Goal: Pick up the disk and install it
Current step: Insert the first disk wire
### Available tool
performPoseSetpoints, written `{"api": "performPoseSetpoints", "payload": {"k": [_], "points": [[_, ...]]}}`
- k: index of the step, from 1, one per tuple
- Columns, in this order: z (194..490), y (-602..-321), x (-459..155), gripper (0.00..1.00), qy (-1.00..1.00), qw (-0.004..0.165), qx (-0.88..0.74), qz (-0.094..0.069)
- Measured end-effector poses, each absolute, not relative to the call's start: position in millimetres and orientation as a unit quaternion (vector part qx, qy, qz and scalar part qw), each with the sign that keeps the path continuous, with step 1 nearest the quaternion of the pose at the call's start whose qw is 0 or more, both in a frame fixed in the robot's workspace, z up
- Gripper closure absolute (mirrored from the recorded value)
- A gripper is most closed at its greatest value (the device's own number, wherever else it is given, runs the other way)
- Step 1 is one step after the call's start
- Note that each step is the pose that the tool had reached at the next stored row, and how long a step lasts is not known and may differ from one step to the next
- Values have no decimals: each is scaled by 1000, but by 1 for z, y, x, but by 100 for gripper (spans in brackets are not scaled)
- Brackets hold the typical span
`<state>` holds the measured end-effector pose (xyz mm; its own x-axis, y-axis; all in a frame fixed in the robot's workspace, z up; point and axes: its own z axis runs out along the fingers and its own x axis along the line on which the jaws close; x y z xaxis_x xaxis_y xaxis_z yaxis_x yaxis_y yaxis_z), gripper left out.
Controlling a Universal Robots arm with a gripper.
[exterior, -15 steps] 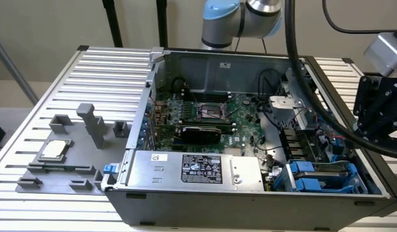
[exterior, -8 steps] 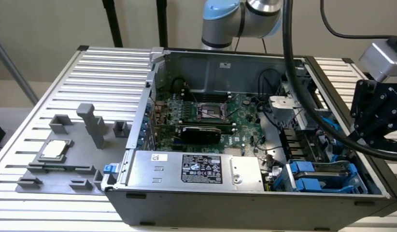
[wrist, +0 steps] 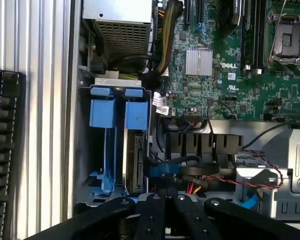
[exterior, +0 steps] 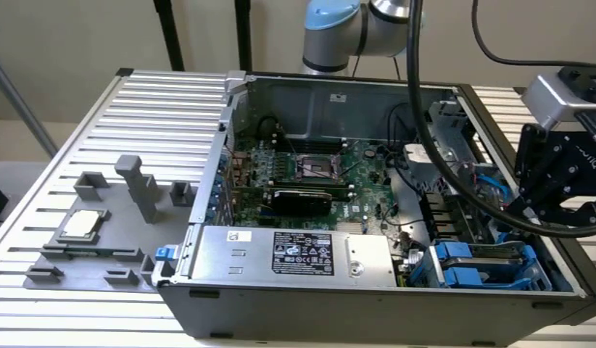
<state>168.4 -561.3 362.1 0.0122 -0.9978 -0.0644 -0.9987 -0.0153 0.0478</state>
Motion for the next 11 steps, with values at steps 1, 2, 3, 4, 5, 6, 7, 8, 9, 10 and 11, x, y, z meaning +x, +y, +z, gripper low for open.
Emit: {"api": "performPoseSetpoints", "payload": {"k": [1, 2, 3, 4, 5, 6, 7, 8, 9, 10, 11], "points": [[361, -560, 168, 100, 702, 6, -712, 40], [360, -558, 168, 100, 701, 5, -712, 40], [359, -557, 168, 100, 701, 5, -712, 40], [357, -555, 168, 100, 701, 5, -712, 39], [356, -554, 168, 0, 701, 5, -712, 39], [355, -552, 168, 0, 701, 5, -712, 39], [354, -550, 168, 0, 701, 5, -712, 39], [353, -550, 166, 0, 700, 5, -713, 39], [353, -549, 165, 0, 700, 5, -713, 39], [352, -549, 163, 0, 699, 5, -714, 39], [352, -549, 162, 0, 699, 5, -714, 39]]}}
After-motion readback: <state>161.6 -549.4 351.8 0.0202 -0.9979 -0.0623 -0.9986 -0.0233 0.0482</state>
